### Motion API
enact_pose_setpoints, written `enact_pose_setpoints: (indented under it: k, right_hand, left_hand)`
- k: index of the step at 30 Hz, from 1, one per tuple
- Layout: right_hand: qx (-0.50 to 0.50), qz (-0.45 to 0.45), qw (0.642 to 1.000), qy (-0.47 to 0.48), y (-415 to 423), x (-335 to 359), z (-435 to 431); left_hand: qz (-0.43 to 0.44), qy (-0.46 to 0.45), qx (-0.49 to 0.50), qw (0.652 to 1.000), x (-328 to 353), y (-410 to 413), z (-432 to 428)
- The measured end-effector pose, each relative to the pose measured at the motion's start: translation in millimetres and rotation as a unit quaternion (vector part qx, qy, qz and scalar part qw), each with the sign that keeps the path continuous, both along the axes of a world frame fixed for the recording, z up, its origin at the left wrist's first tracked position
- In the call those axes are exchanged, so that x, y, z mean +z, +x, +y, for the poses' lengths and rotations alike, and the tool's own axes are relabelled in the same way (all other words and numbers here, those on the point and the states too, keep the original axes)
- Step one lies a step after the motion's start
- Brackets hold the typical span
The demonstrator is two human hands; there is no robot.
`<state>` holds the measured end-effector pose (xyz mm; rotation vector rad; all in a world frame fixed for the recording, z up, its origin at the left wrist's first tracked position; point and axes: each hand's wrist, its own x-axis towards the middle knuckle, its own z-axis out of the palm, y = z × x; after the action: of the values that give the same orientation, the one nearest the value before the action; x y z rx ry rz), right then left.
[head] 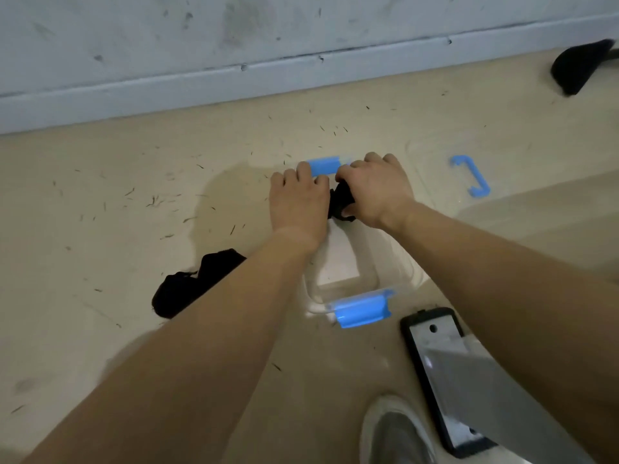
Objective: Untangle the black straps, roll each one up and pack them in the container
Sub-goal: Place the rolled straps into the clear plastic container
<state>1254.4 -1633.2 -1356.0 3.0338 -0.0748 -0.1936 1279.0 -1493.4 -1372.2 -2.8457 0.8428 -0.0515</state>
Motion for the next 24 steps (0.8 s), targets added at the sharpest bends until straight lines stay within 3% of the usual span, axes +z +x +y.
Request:
enact_pose_setpoints:
  k: [3, 9, 16, 24]
  right_hand:
    - [-0.009, -0.018, 1.0, -0.019, -7.5, -15.5, 9.3]
    - [-0.056, -0.043, 0.997, 0.038, -25.9, -6.3, 22.8]
    - [-0.124, -0.047, 0.977, 0.168, -68.4, 44.1, 70.8]
    - [-0.004, 0.033, 0.956, 0.292, -78.4, 51.2, 164.1]
  left_hand:
    - [0.005, -0.02, -0.004, 1.0, -4.5, -4.5, -4.3]
    - [0.062, -0.092, -0.004, 0.994, 14.9, -11.4, 10.5]
    - [0.153, -0.243, 0.046, 0.957, 66.6, -44.2, 84.2]
    - [0.223, -0.178, 0.19, 0.939, 60.8, -66.1, 212.9]
